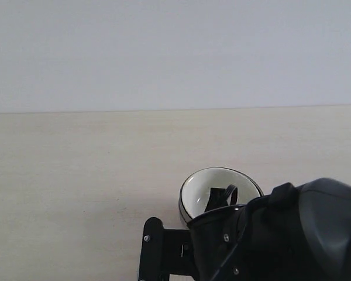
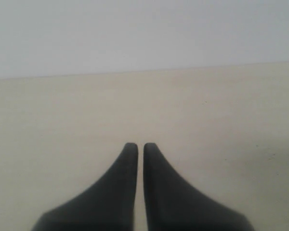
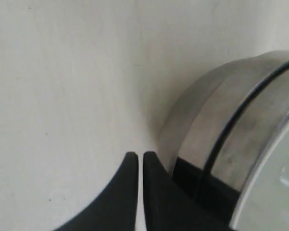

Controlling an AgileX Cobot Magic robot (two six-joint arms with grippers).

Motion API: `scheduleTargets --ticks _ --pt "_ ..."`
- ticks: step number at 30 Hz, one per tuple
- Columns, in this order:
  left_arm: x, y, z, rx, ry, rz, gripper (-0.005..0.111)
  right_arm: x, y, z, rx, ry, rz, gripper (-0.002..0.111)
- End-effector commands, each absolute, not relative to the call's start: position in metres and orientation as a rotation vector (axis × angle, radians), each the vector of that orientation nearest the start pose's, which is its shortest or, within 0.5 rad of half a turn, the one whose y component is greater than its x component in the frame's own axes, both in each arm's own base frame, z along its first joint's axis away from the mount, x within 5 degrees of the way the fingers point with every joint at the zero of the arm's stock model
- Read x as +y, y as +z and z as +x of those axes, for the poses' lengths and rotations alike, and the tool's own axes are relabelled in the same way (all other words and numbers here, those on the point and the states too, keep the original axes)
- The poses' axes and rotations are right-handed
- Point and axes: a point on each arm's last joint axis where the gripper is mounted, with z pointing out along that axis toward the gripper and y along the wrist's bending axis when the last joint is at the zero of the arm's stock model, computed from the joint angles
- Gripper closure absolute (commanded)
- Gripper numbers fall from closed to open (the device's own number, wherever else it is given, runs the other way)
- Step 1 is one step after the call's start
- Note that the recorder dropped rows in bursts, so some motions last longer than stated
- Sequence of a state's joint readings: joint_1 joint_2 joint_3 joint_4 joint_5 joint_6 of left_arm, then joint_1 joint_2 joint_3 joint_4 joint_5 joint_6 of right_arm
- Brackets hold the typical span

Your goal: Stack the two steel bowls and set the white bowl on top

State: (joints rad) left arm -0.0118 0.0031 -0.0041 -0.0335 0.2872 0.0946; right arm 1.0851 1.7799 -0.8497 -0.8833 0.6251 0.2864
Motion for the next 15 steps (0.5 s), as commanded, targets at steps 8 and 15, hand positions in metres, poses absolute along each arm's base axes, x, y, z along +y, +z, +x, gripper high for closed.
scheduleTargets --ticks 8,15 --pt "-0.0016 0.1875 0.0547 1.767 0.025 0.068 0.103 0.2405 0.1351 0.1905 1.962 -0.614 -1.821 0.108" --pt "-0.0016 0.1875 0.0547 1.767 0.025 0.068 0.103 0.2416 0.1360 0.1887 1.973 -0.593 -1.810 0.108"
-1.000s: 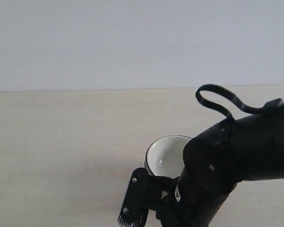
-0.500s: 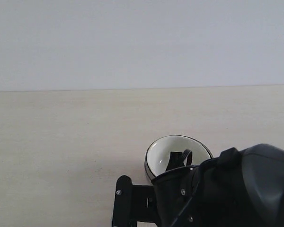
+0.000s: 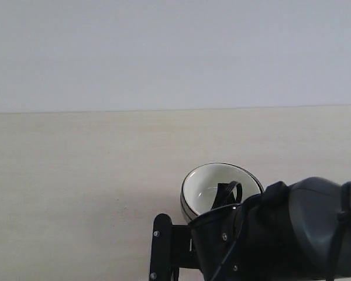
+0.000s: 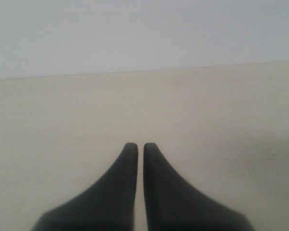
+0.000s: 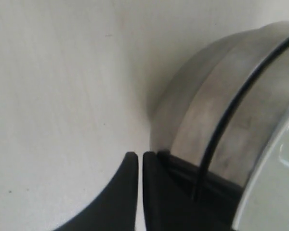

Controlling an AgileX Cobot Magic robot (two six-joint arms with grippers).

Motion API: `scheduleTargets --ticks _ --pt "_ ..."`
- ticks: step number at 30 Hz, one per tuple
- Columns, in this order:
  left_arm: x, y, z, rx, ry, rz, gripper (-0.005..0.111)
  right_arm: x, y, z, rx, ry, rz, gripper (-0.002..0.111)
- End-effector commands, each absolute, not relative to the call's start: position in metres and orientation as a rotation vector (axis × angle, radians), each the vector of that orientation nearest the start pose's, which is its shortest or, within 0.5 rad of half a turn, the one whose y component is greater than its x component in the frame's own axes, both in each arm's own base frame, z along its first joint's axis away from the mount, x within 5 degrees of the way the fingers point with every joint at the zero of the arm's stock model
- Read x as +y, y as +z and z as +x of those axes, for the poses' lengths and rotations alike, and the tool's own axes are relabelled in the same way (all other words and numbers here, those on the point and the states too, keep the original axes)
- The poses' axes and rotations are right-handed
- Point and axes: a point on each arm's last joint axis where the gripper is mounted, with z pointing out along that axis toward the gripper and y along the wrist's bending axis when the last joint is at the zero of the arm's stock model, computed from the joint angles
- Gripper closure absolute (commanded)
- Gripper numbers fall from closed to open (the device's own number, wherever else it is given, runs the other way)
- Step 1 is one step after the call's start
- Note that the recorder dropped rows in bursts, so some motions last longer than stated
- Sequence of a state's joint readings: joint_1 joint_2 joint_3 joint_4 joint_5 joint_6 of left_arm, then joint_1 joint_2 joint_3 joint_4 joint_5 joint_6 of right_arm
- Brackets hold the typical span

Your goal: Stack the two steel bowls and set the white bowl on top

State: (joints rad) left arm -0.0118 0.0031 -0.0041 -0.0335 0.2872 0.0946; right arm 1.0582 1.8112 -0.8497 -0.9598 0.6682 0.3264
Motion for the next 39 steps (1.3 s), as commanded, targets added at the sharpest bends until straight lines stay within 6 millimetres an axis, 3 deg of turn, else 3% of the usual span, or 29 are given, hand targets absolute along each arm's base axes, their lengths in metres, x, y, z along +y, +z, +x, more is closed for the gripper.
scheduleTargets --ticks 1,5,9,13,17,19,28,35,39 --pt "-0.002 0.187 0.055 1.767 0.025 0.068 0.103 0.244 0.137 0.186 1.967 -0.570 -1.812 0.108" --pt "-0.002 0.187 0.055 1.767 0.025 0.068 0.103 0.248 0.159 0.179 1.922 -0.501 -1.768 0.108" --pt "-0.002 0.187 0.055 1.767 0.025 0.068 0.103 0.237 0.208 0.174 1.904 -0.406 -1.583 0.108" --pt "-0.002 0.187 0.055 1.767 0.025 0.068 0.103 0.213 0.274 0.161 1.887 -0.195 -1.263 0.108" --pt "-0.002 0.187 0.055 1.767 0.025 0.068 0.103 0.185 0.319 0.146 1.855 -0.025 -1.023 0.108" --pt "-0.002 0.187 0.055 1.767 0.025 0.068 0.103 0.155 0.353 0.131 1.781 0.098 -0.876 0.108" --pt "-0.002 0.187 0.055 1.767 0.025 0.068 0.103 0.067 0.405 0.088 1.602 0.272 -0.599 0.108" --pt "-0.002 0.187 0.055 1.767 0.025 0.068 0.103 0.001 0.408 0.064 1.596 0.219 -0.448 0.108" --pt "-0.002 0.187 0.055 1.767 0.025 0.068 0.103 -0.023 0.406 0.052 1.568 0.239 -0.417 0.108"
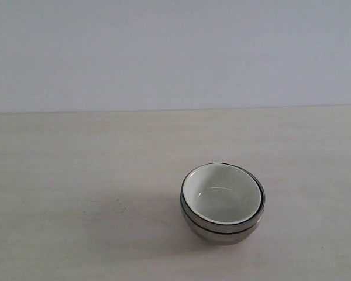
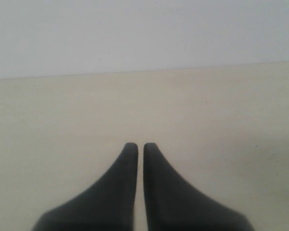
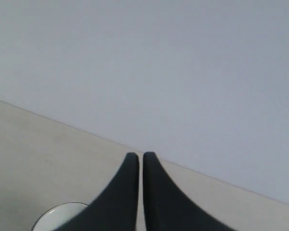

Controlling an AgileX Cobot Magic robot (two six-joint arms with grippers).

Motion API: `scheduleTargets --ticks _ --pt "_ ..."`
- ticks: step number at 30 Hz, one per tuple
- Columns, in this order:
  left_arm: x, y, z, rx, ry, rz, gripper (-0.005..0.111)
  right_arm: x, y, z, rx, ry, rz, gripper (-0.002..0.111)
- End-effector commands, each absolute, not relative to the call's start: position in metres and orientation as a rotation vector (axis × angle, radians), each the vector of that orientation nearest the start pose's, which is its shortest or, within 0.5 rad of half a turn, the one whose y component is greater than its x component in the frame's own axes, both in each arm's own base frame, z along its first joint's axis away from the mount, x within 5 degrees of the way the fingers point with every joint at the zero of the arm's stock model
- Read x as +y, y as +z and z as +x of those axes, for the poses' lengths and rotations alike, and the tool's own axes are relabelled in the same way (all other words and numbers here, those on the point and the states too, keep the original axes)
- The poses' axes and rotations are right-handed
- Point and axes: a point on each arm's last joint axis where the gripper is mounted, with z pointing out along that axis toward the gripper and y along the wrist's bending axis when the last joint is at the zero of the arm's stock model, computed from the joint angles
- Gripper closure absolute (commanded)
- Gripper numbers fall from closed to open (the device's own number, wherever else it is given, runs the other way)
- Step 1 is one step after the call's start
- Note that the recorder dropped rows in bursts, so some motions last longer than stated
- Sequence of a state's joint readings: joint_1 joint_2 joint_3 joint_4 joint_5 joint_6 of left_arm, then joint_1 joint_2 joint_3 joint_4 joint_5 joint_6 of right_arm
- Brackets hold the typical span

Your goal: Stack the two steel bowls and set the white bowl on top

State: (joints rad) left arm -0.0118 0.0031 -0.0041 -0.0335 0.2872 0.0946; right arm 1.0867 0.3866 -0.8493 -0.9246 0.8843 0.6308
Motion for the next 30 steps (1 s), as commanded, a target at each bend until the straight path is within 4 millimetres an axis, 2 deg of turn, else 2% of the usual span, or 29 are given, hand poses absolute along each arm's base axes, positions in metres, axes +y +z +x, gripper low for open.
scheduleTargets --ticks 1,8,11,14,18,21,25,30 --pt "-0.002 0.187 0.055 1.767 0.025 0.068 0.103 -0.027 0.407 0.049 1.551 0.263 -0.405 0.108" --pt "-0.002 0.187 0.055 1.767 0.025 0.068 0.103 -0.055 0.410 0.018 1.385 0.321 -0.343 0.108" --pt "-0.002 0.187 0.055 1.767 0.025 0.068 0.103 -0.065 0.411 -0.006 1.284 0.311 -0.292 0.108" --pt "-0.002 0.187 0.055 1.767 0.025 0.068 0.103 -0.071 0.411 -0.034 1.189 0.207 -0.193 0.108" --pt "-0.002 0.187 0.055 1.767 0.025 0.068 0.103 -0.062 0.413 -0.057 1.192 0.067 -0.059 0.108" --pt "-0.002 0.188 0.055 1.764 0.025 0.068 0.103 -0.043 0.418 -0.069 1.154 -0.002 -0.032 0.108" --pt "-0.002 0.188 0.055 1.762 0.025 0.067 0.103 -0.023 0.424 -0.076 1.078 0.009 -0.037 0.108" --pt "-0.002 0.188 0.055 1.762 0.025 0.067 0.103 -0.018 0.425 -0.078 1.065 0.032 -0.006 0.108"
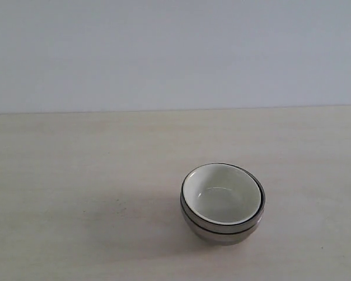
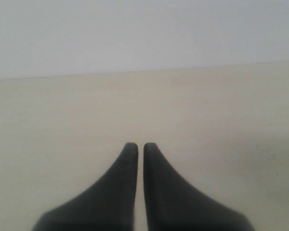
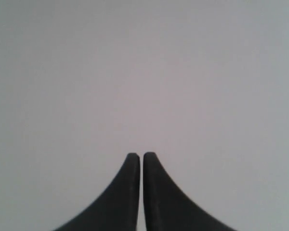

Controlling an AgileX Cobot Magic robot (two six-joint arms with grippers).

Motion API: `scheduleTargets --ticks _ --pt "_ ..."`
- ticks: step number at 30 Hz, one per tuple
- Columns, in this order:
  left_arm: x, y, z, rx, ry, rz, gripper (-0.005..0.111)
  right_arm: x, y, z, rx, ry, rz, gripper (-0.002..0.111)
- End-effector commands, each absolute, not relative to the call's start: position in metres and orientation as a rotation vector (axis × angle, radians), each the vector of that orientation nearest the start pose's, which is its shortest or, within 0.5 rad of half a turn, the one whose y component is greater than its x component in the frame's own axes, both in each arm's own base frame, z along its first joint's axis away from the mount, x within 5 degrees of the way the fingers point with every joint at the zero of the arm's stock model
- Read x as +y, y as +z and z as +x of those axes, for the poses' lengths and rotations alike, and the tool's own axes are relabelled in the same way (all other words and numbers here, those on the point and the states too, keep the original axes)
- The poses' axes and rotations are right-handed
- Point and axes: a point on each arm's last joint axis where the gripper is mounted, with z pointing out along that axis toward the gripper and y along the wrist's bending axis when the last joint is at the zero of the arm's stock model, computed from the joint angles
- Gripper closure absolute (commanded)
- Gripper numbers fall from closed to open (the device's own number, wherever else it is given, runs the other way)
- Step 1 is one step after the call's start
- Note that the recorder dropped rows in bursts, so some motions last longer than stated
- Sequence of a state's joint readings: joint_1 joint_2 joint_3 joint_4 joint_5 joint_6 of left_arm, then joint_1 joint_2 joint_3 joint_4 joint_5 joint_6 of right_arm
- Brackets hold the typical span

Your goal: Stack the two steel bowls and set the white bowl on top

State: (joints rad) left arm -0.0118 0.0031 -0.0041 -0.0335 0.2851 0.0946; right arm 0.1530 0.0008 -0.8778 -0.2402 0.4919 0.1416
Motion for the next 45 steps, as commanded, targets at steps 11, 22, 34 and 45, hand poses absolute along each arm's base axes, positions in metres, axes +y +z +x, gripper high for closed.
scheduleTargets --ticks 11,22,34,45 --pt "-0.002 0.188 0.055 1.762 0.025 0.067 0.103 -0.013 0.430 -0.081 1.002 0.121 0.033 0.108" --pt "-0.002 0.188 0.055 1.762 0.025 0.067 0.103 -0.001 0.426 -0.080 1.048 -0.048 0.038 0.108" --pt "-0.002 0.188 0.055 1.762 0.025 0.067 0.103 -0.007 0.400 -0.045 1.124 0.049 -0.052 0.108" --pt "-0.002 0.188 0.055 1.762 0.025 0.067 0.103 -0.003 0.363 -0.010 1.179 0.141 -0.003 0.108"
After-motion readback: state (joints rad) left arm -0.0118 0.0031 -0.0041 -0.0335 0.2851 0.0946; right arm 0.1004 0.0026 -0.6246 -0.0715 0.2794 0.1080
